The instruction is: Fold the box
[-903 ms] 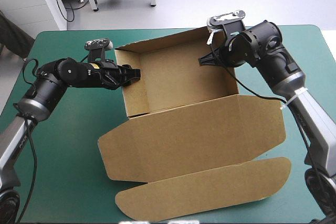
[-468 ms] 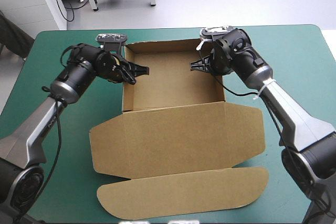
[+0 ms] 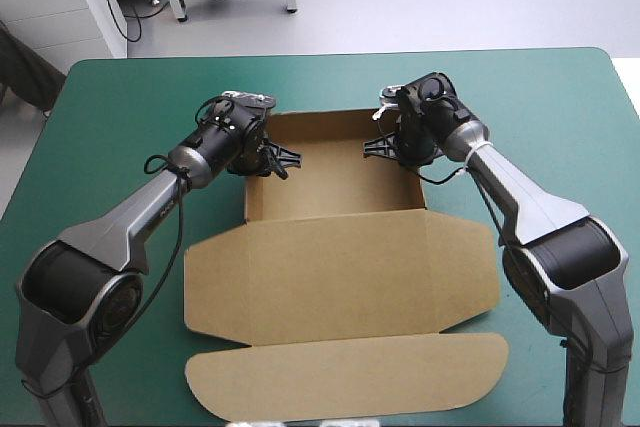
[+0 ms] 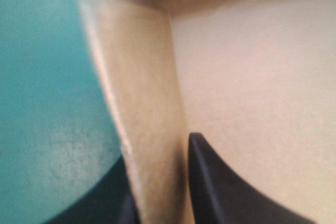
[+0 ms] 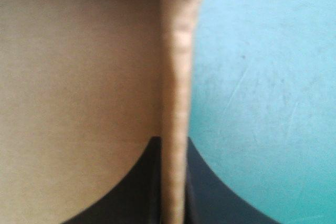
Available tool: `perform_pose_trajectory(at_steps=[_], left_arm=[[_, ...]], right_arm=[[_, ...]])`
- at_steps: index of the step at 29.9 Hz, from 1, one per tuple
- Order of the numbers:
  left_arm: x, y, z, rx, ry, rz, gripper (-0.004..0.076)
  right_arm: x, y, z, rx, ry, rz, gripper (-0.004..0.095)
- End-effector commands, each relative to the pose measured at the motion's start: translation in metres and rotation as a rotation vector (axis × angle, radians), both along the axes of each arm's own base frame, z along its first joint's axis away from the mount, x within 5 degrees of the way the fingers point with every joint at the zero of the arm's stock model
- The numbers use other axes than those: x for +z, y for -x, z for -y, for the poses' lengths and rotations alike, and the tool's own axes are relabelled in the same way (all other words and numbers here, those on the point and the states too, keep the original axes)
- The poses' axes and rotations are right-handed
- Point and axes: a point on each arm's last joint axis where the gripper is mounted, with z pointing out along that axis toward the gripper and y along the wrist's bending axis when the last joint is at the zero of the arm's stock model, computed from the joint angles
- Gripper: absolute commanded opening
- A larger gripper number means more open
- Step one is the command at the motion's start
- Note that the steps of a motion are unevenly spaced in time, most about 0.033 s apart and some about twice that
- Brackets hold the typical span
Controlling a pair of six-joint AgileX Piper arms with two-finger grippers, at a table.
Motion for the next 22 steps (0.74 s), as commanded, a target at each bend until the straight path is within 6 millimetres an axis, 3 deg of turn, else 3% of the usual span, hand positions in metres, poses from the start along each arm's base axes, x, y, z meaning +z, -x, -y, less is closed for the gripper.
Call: perform_pose_trajectory(at_steps=[1,8,13,22], left_arm=[[0.019,0.003,0.021,-0.089,0.089,0.093,-0.0008],[0.018,-0.013,-0.01,0.038,0.259,0.027,-0.0008],[0.018,-0.017,-0.017,0.015,0.26,0.032,-0.0008],[-0.006,-0.026,-0.012,0.005,0.25,-0.004,-0.0008]], right_arm=[[0.031,-0.005,0.004,0.034,-0.18,0.1,-0.0015],[0.028,-0.021,0.042,0.01,-0.196,0.089,-0.0015],[0.022,-0.026,0.042,0.02,-0.192,0.099,-0.0014],[0.0,-0.032,0.04,0.047,-0.164,0.048,-0.0014]])
